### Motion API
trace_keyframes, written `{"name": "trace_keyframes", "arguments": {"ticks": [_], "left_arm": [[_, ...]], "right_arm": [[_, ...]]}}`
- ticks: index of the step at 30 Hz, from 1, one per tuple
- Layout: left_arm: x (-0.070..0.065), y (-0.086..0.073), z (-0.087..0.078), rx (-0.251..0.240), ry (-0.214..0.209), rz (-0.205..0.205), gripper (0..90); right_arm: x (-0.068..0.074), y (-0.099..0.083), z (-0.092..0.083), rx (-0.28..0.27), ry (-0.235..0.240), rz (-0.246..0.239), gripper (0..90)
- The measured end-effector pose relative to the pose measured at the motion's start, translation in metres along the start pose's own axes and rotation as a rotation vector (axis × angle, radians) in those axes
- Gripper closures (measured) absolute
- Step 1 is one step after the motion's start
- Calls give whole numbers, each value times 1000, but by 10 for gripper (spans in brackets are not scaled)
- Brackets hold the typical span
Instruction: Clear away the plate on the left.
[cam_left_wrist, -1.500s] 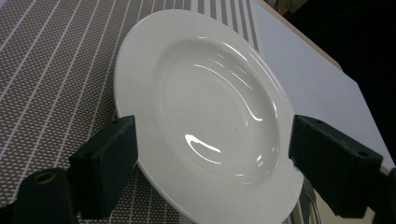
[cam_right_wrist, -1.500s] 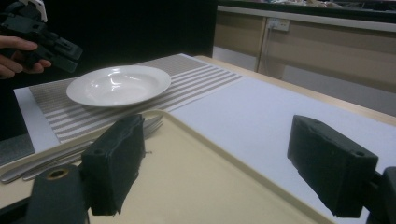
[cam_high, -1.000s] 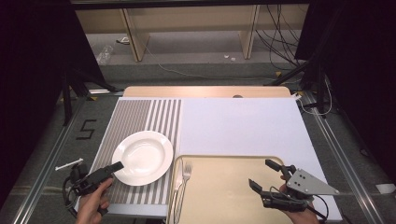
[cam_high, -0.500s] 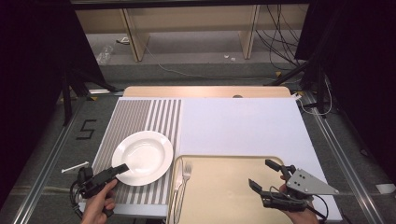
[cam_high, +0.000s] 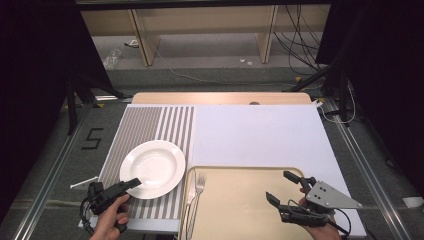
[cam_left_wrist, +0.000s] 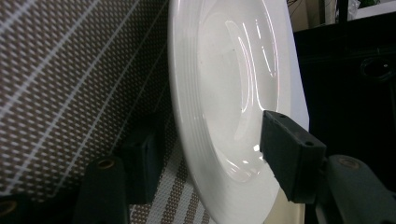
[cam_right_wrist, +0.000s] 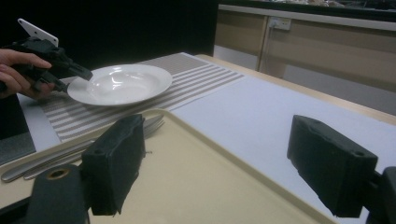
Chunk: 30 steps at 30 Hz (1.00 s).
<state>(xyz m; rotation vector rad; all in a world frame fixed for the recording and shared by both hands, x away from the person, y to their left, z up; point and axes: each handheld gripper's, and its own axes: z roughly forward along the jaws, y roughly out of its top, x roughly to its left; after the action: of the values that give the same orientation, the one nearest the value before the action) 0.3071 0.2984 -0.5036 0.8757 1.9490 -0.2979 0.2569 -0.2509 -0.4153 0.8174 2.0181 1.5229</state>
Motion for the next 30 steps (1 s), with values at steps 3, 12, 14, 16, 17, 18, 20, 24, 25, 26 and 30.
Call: {"name": "trace_keyframes", "arguments": {"ticks": [3,12,14,16,17,18,20,24,25,26,30], "left_arm": [[1,-1,2,-2,-3,-11,436],[4,0,7,-15,-13,-32,529],[4,-2,9,-25,-5,-35,561],[3,-2,10,-30,1,-36,594],[3,-2,10,-30,1,-36,604],[3,-2,11,-32,1,-36,604],[3,-2,13,-27,7,-35,653],[2,-2,17,-17,14,-46,710],[2,-2,18,-12,15,-48,743],[2,-2,19,-8,16,-48,753],[4,-2,18,-6,6,-65,765]], "right_arm": [[0,0,0,-5,0,-6,200],[1,0,1,-2,1,-4,200],[1,0,1,-1,4,-8,200],[1,0,1,6,4,-8,200],[1,0,1,6,4,-8,200],[1,0,1,4,6,-9,200],[1,0,1,0,7,-8,201],[1,0,1,0,7,-11,201],[2,0,1,2,8,-14,201],[2,0,1,2,8,-13,201],[2,0,1,0,8,-14,203]]}}
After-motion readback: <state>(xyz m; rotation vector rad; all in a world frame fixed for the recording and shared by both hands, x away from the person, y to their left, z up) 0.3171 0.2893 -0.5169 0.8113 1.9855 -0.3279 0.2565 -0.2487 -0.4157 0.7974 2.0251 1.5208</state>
